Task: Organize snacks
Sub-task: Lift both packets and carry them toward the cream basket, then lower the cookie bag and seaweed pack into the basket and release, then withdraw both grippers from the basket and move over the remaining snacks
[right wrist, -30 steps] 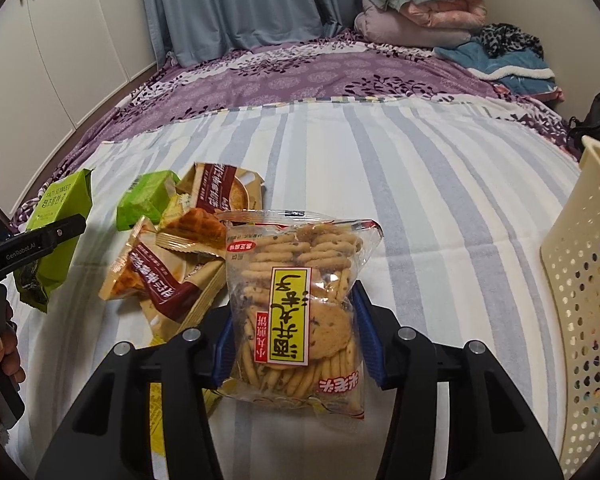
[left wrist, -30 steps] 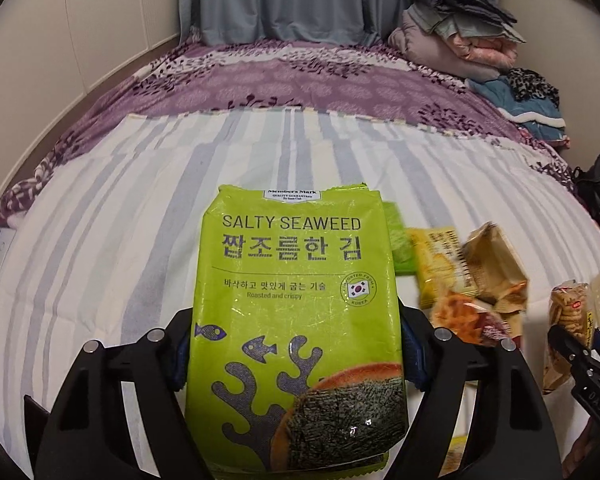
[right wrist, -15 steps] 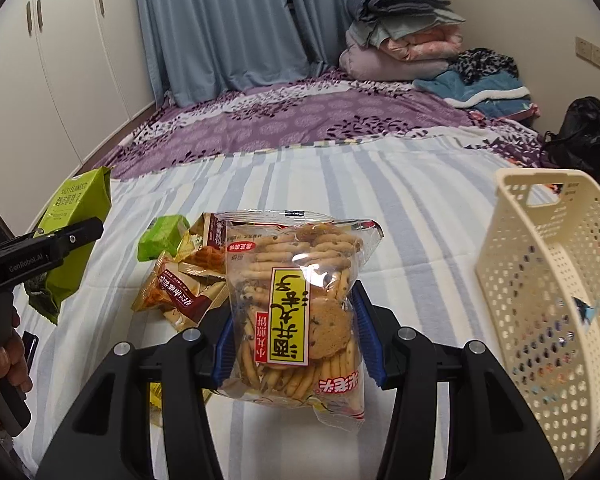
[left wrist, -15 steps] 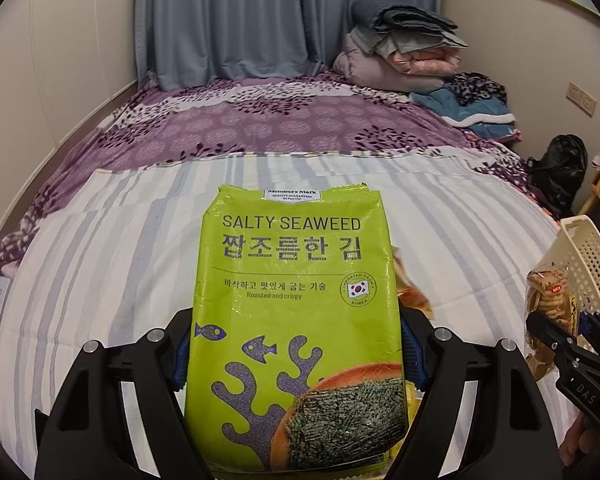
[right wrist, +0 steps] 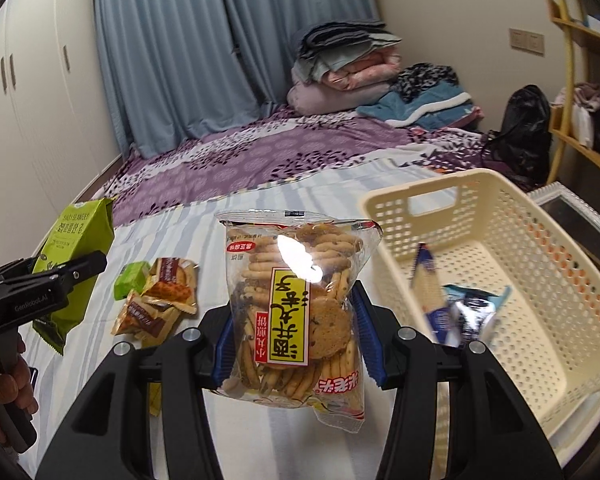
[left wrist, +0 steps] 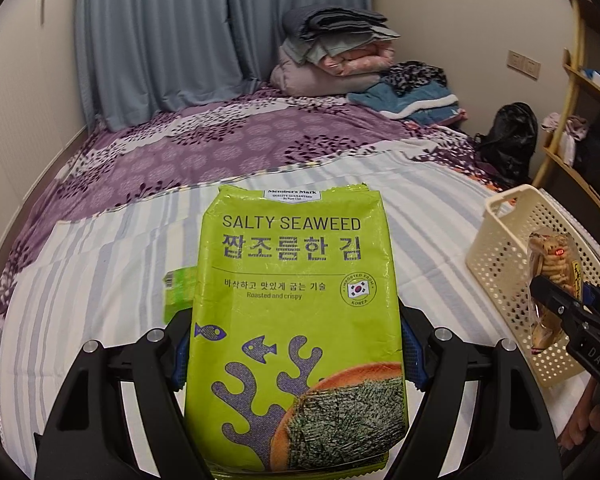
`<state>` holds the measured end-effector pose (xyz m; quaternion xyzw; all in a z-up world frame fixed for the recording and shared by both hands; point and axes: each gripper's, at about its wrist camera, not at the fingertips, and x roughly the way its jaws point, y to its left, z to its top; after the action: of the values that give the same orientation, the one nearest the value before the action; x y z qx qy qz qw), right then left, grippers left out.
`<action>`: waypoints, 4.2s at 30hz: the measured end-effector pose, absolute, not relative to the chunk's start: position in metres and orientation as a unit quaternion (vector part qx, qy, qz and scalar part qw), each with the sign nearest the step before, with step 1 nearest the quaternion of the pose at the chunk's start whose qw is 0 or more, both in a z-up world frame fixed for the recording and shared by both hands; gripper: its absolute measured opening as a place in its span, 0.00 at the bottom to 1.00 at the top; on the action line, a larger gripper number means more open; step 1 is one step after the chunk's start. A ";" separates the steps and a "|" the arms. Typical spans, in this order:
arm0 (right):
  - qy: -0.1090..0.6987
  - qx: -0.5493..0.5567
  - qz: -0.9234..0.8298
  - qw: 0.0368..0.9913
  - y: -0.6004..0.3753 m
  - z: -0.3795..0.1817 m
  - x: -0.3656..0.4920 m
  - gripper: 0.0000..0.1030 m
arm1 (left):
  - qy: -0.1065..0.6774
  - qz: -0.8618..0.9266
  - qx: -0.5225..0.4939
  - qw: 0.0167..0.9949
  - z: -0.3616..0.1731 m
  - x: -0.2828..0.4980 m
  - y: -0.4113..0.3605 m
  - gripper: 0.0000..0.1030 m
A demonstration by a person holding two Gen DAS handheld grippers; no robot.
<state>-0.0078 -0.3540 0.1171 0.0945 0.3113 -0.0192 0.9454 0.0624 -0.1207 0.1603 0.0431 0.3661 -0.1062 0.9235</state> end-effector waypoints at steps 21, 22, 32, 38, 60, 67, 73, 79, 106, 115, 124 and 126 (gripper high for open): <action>0.293 0.164 -0.174 0.926 -0.490 0.100 -0.059 0.64 | 0.344 -0.220 0.109 0.906 0.180 0.048 -0.263 0.76; 0.293 0.165 -0.175 0.926 -0.492 0.100 -0.061 0.64 | 0.344 -0.224 0.111 0.905 0.181 0.047 -0.268 0.76; 0.290 0.166 -0.181 0.925 -0.502 0.098 -0.071 0.64 | 0.324 -0.282 0.136 0.893 0.193 0.041 -0.334 0.77; 0.288 0.159 -0.191 0.925 -0.507 0.099 -0.078 0.64 | 0.328 -0.311 0.136 0.881 0.190 0.043 -0.369 0.77; 0.280 0.162 -0.198 0.925 -0.507 0.106 -0.083 0.64 | 0.370 -0.319 0.111 0.865 0.174 0.066 -0.388 0.98; 0.279 0.162 -0.198 0.926 -0.505 0.108 -0.082 0.64 | 0.366 -0.314 0.127 0.867 0.175 0.062 -0.380 0.98; 0.279 0.160 -0.195 0.926 -0.502 0.109 -0.080 0.64 | 0.369 -0.312 0.149 0.863 0.167 0.049 -0.372 0.98; 0.282 0.160 -0.194 0.926 -0.500 0.107 -0.078 0.64 | 0.394 -0.307 0.159 0.851 0.144 0.047 -0.366 0.98; 0.282 0.149 -0.194 0.928 -0.492 0.115 -0.079 0.64 | 0.362 -0.256 0.155 0.883 0.159 0.075 -0.358 0.98; 0.277 0.141 -0.186 0.932 -0.483 0.124 -0.079 0.64 | 0.365 -0.245 0.134 0.888 0.164 0.076 -0.332 0.98; 0.278 0.127 -0.164 0.938 -0.462 0.132 -0.071 0.67 | 0.373 -0.229 0.111 0.892 0.163 0.071 -0.290 0.98; 0.279 0.120 -0.159 0.939 -0.454 0.134 -0.068 0.68 | 0.376 -0.223 0.104 0.893 0.163 0.070 -0.277 0.98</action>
<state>-0.0684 -0.4543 0.1337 0.1197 0.2788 -0.1591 0.9395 0.0701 -0.2775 0.1626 0.1040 0.3759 -0.2233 0.8933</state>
